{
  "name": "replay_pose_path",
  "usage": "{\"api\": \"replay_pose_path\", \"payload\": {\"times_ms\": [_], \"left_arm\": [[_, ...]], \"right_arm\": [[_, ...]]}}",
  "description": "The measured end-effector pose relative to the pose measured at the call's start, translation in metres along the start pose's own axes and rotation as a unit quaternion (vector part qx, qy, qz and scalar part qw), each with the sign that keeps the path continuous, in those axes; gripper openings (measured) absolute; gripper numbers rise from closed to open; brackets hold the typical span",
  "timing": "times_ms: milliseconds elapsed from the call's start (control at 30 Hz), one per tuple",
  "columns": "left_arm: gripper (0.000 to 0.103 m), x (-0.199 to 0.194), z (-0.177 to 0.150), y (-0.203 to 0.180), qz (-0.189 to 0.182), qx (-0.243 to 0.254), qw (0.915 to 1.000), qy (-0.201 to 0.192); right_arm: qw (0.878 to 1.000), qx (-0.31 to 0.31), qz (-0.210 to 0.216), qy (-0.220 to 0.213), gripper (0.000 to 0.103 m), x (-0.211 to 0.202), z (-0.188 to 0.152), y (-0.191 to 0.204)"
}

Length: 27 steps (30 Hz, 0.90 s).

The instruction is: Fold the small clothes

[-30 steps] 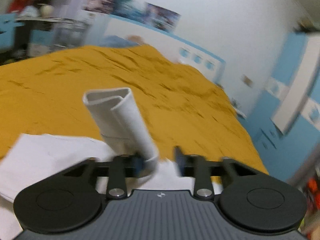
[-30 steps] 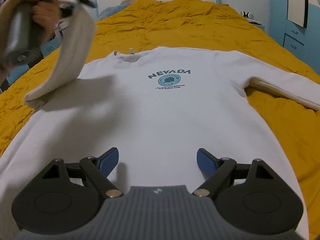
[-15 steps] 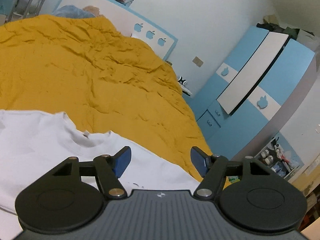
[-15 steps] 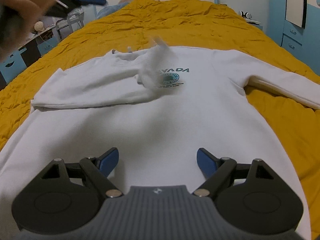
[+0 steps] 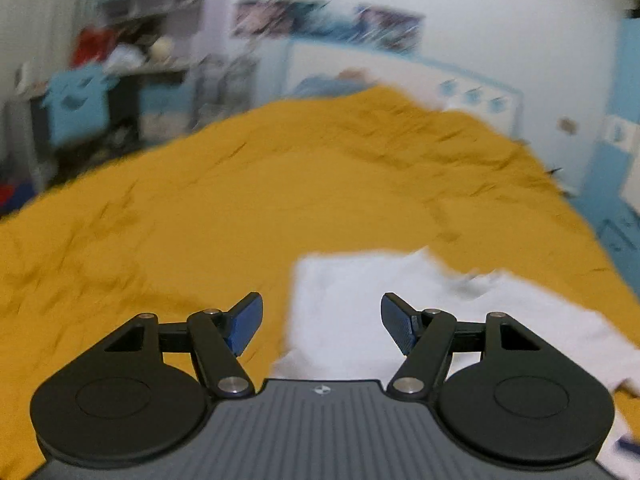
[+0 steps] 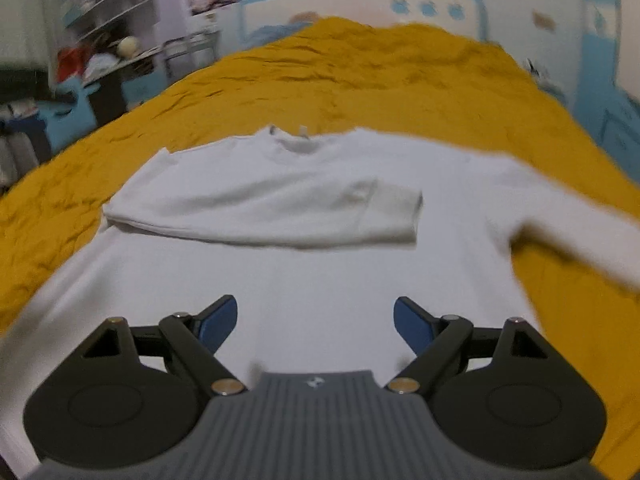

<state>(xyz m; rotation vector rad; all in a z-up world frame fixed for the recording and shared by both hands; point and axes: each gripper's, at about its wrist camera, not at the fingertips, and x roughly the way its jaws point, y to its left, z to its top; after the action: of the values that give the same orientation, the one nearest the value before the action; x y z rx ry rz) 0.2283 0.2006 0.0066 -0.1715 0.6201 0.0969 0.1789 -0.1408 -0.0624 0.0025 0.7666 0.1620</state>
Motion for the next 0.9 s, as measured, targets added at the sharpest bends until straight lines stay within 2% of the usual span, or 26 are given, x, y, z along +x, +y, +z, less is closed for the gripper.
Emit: {"api": "replay_pose_path", "payload": {"times_ms": [67, 133, 167, 233, 300, 367, 467, 567, 600, 667, 700, 733, 800, 833, 900], "left_arm": [[0.078, 0.018, -0.012, 0.009, 0.009, -0.010, 0.9996, 0.026], [0.076, 0.035, -0.026, 0.011, 0.030, -0.012, 0.9982, 0.051], [0.076, 0.040, -0.032, 0.012, 0.040, -0.011, 0.9977, 0.054], [0.076, 0.050, -0.045, 0.006, 0.058, 0.016, 0.9969, 0.050], [0.076, 0.059, -0.056, -0.001, 0.065, 0.086, 0.9932, 0.043], [0.076, 0.064, -0.066, -0.010, 0.072, 0.143, 0.9862, 0.041], [0.076, 0.074, -0.072, -0.012, 0.065, 0.149, 0.9856, 0.046], [0.076, 0.080, -0.077, -0.008, 0.052, 0.131, 0.9885, 0.055], [0.076, 0.082, -0.078, -0.007, 0.051, 0.124, 0.9892, 0.058], [0.076, 0.087, -0.078, -0.005, 0.049, 0.108, 0.9907, 0.068], [0.076, 0.088, -0.078, -0.004, 0.046, 0.096, 0.9917, 0.072], [0.076, 0.089, -0.077, -0.003, 0.043, 0.085, 0.9925, 0.076], [0.076, 0.093, -0.077, 0.000, 0.039, 0.072, 0.9933, 0.082], [0.076, 0.093, -0.077, 0.001, 0.038, 0.070, 0.9933, 0.084], [0.076, 0.093, -0.077, 0.002, 0.039, 0.069, 0.9932, 0.085]], "right_arm": [[1.000, -0.013, 0.009, -0.025, 0.081, 0.002, 0.006, -0.002], [0.997, 0.004, 0.055, -0.047, 0.081, 0.009, 0.011, -0.013], [0.997, 0.015, 0.063, -0.036, 0.080, 0.019, 0.018, -0.019], [0.998, 0.037, 0.052, -0.008, 0.070, 0.039, 0.031, -0.031], [0.997, 0.064, 0.048, 0.012, 0.065, 0.057, 0.042, -0.047], [0.991, 0.107, 0.061, 0.042, 0.065, 0.076, 0.048, -0.066], [0.980, 0.175, 0.058, 0.077, 0.065, 0.103, 0.049, -0.090], [0.965, 0.241, 0.070, 0.074, 0.064, 0.121, 0.042, -0.106], [0.961, 0.258, 0.075, 0.066, 0.056, 0.127, 0.040, -0.110], [0.953, 0.291, 0.073, 0.052, 0.030, 0.138, 0.037, -0.116], [0.947, 0.311, 0.070, 0.045, 0.007, 0.142, 0.035, -0.120], [0.939, 0.333, 0.069, 0.041, 0.003, 0.147, 0.032, -0.125], [0.924, 0.372, 0.086, 0.019, 0.002, 0.147, 0.026, -0.132], [0.920, 0.380, 0.095, 0.002, 0.001, 0.143, 0.024, -0.133], [0.921, 0.377, 0.096, -0.030, 0.001, 0.131, 0.025, -0.133]]}}
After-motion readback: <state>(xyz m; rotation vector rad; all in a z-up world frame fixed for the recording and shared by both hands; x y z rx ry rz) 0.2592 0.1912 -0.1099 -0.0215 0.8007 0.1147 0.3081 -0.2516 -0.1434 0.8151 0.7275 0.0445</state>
